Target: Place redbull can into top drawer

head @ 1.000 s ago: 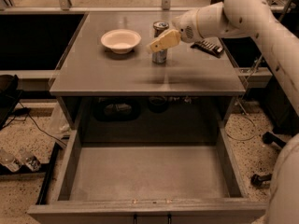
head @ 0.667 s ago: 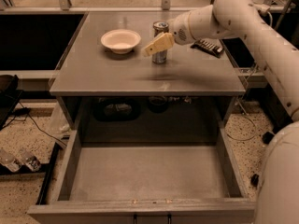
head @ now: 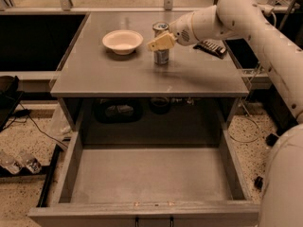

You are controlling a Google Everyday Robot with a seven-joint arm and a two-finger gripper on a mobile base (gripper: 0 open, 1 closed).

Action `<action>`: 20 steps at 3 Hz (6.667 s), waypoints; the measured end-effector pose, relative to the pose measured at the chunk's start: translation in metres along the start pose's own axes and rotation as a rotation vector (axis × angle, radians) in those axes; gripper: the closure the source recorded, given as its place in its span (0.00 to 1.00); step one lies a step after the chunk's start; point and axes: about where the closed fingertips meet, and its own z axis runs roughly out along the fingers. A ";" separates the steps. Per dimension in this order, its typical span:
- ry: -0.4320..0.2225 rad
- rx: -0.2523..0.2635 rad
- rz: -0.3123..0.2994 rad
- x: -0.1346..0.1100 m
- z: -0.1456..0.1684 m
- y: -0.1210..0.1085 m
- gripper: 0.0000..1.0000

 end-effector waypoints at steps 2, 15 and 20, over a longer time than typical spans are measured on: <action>-0.001 -0.001 0.000 0.000 0.000 0.000 0.89; -0.114 0.135 0.323 0.157 -0.095 0.215 1.00; -0.146 0.307 0.155 0.244 -0.008 0.210 0.59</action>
Offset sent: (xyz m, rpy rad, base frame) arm 0.0000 0.0000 0.0000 0.0000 0.0000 0.0000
